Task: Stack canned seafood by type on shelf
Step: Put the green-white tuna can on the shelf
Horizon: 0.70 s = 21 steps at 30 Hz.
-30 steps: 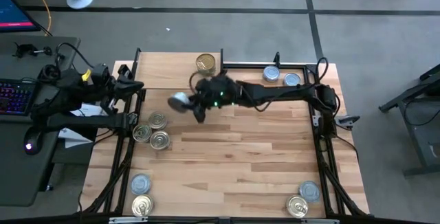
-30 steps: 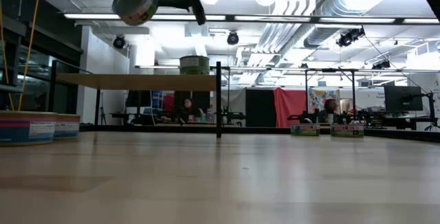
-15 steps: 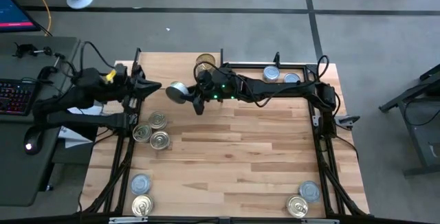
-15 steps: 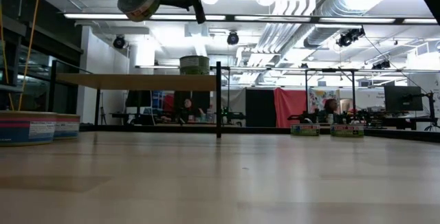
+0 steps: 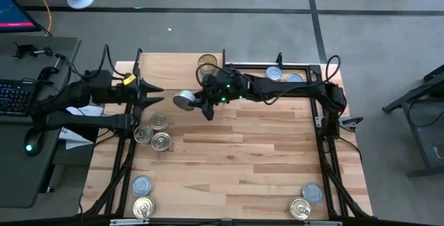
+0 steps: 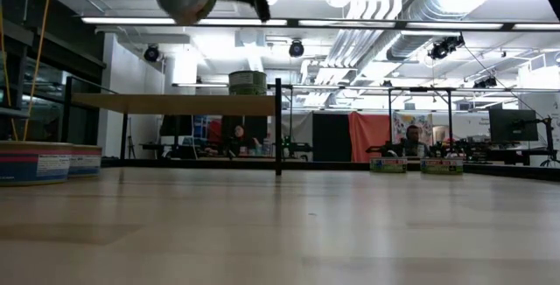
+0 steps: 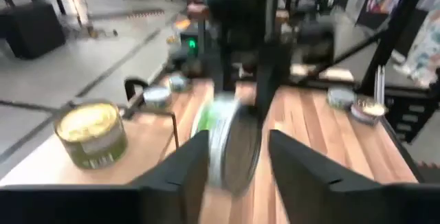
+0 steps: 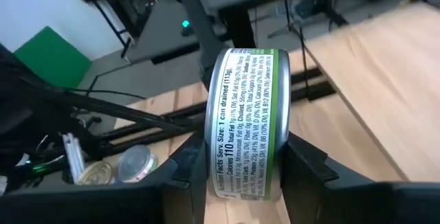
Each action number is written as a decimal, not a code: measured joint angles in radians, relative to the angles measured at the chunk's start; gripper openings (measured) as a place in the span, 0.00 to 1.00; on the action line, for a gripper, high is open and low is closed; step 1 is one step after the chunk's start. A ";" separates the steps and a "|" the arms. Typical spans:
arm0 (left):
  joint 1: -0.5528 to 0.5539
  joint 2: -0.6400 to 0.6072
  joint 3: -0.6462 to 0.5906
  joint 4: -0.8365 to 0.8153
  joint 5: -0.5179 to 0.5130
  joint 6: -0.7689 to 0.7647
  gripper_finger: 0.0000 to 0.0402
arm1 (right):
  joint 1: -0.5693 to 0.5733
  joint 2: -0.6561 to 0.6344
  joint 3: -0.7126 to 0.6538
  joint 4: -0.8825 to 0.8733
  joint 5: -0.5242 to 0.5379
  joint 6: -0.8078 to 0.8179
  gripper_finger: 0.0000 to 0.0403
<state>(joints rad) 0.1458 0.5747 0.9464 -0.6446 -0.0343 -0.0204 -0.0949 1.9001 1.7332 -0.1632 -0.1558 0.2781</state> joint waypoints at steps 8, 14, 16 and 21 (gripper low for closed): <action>-0.002 0.068 -0.001 0.034 0.049 -0.004 0.66 | 0.024 -0.042 0.000 0.030 0.040 -0.088 0.28; -0.002 0.141 0.000 0.080 0.050 -0.012 0.71 | 0.040 -0.042 0.000 0.031 0.032 -0.186 0.28; -0.002 0.160 0.000 0.081 0.049 -0.012 0.71 | 0.046 -0.042 0.000 0.031 0.008 -0.212 0.28; -0.004 0.187 0.000 0.095 0.071 -0.001 0.71 | 0.050 -0.042 0.000 0.024 -0.025 -0.249 0.28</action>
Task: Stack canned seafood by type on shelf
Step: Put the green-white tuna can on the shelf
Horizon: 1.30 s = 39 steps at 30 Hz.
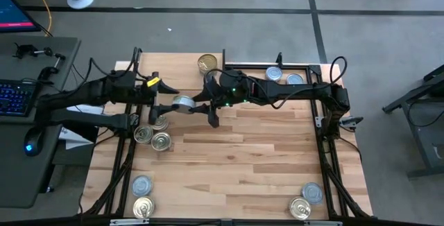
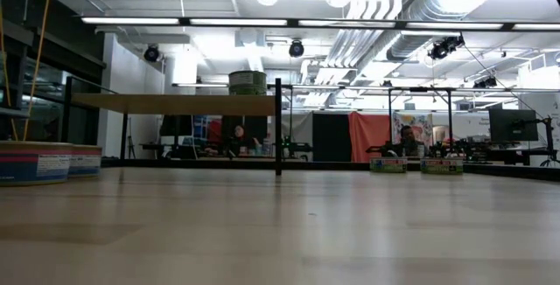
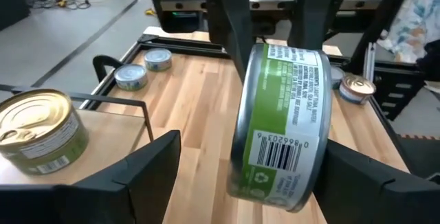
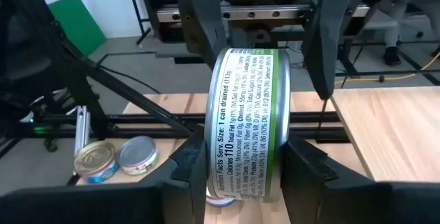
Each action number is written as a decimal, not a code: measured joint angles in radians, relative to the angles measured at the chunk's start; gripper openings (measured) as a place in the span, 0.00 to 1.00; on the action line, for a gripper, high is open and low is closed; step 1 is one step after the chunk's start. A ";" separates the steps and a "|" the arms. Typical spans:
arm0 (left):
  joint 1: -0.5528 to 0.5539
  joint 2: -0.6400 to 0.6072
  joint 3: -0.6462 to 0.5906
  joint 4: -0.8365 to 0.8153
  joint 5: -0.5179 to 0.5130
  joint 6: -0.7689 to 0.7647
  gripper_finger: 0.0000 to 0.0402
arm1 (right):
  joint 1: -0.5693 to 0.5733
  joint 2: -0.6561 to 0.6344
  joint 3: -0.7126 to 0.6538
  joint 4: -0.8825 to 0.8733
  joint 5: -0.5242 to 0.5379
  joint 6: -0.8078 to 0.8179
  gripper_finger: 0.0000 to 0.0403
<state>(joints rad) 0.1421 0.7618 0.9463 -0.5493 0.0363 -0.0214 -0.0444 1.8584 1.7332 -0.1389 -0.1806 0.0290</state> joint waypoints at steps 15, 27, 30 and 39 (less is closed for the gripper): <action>0.000 0.007 0.000 -0.004 0.038 0.031 0.30 | 0.000 -0.004 0.000 -0.009 0.016 -0.003 0.35; 0.003 -0.151 -0.163 -0.107 -0.671 -0.602 0.30 | -0.051 -0.175 0.001 -0.214 0.369 -0.045 0.67; 0.002 -0.222 -0.295 -0.006 -0.776 -0.881 0.30 | -0.068 -0.185 0.001 -0.210 0.367 -0.029 0.67; 0.004 -0.283 -0.544 0.287 -1.230 -1.376 0.30 | -0.094 -0.171 0.000 -0.231 0.346 -0.034 0.67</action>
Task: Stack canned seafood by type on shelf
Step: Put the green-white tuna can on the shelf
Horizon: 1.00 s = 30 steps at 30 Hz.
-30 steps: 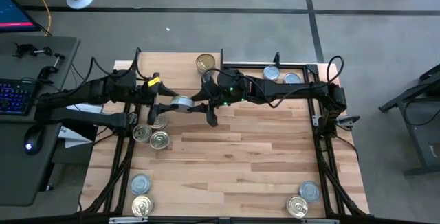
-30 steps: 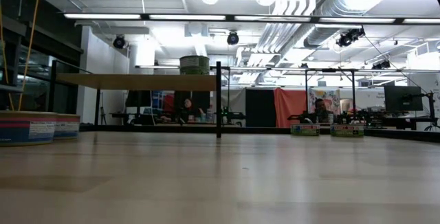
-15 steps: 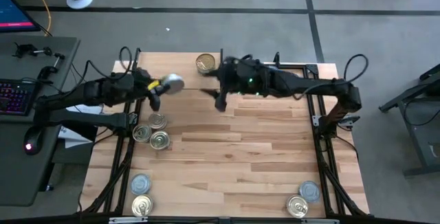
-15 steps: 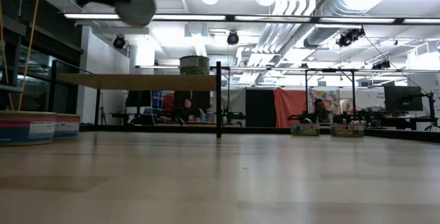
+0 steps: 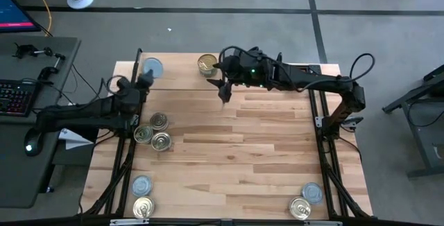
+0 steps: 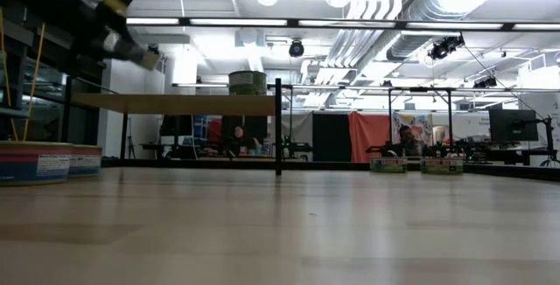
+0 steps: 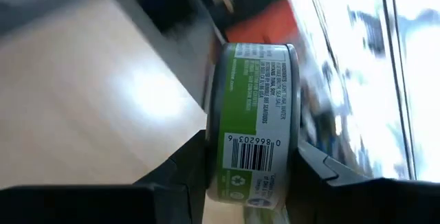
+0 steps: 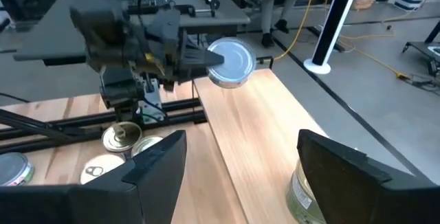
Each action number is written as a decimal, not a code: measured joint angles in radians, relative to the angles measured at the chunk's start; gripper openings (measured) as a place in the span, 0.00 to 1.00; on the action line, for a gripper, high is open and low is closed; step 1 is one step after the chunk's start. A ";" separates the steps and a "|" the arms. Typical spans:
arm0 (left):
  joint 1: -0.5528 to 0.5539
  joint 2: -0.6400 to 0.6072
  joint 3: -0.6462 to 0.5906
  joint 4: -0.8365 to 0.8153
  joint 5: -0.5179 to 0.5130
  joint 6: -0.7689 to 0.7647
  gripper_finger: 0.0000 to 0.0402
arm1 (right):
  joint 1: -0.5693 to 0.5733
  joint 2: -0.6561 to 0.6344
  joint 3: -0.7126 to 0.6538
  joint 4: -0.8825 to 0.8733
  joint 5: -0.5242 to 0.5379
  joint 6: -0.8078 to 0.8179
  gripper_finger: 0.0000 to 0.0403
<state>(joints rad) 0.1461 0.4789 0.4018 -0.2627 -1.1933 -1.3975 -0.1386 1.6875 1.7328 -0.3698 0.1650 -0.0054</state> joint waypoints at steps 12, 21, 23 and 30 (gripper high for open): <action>0.104 0.019 -0.109 -0.008 -0.129 -0.286 0.30 | -0.012 0.001 0.000 -0.017 -0.043 -0.002 0.67; 0.150 0.020 -0.109 -0.007 -0.091 -0.287 0.54 | -0.012 0.001 0.000 -0.016 -0.068 0.005 0.67; 0.156 0.020 -0.109 -0.008 -0.076 -0.300 0.61 | -0.012 0.001 0.000 -0.018 -0.068 0.005 0.67; 0.170 0.017 -0.108 0.002 -0.045 -0.329 0.68 | -0.012 0.001 0.000 -0.018 -0.068 0.005 0.67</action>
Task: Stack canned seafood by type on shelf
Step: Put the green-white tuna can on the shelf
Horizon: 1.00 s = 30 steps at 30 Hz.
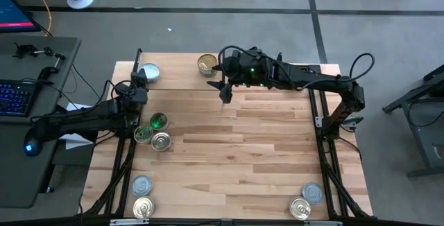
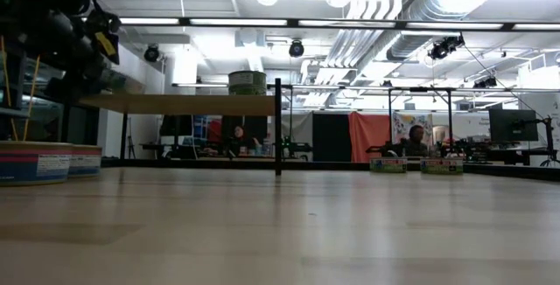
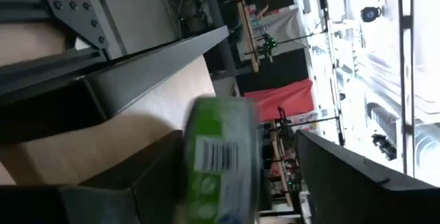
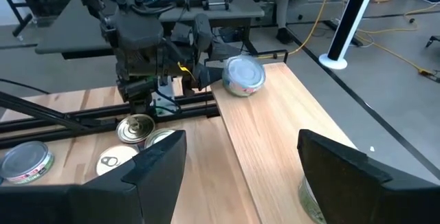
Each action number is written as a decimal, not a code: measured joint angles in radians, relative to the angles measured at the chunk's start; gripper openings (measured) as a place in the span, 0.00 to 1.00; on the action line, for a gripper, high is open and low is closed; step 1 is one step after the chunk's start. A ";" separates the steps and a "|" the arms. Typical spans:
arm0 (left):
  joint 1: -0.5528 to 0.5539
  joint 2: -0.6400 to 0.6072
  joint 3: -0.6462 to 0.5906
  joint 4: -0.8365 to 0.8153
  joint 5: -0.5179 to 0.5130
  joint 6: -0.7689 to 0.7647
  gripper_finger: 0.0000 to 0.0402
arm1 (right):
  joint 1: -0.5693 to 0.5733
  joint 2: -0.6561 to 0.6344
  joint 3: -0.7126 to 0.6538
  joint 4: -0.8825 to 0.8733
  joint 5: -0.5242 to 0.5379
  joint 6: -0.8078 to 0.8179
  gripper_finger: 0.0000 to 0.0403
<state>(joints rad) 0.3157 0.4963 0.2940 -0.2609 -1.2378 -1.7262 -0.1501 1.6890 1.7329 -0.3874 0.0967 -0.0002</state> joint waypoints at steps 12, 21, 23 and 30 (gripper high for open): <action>0.018 -0.057 0.003 -0.008 -0.080 0.057 0.67 | 0.000 0.000 0.000 -0.001 0.000 0.050 0.67; 0.045 -0.062 0.004 -0.001 -0.029 0.151 0.65 | 0.000 0.000 0.000 -0.001 0.000 0.100 0.67; 0.045 -0.063 0.006 0.002 0.033 0.181 0.65 | 0.000 0.000 0.000 -0.001 0.000 0.108 0.67; 0.044 -0.063 0.002 0.037 0.106 0.208 0.65 | 0.000 0.000 0.000 -0.001 0.000 0.107 0.67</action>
<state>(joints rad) 0.3599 0.4335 0.2962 -0.2242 -1.1314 -1.5184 -0.1501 1.6894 1.7329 -0.3882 0.0971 0.1066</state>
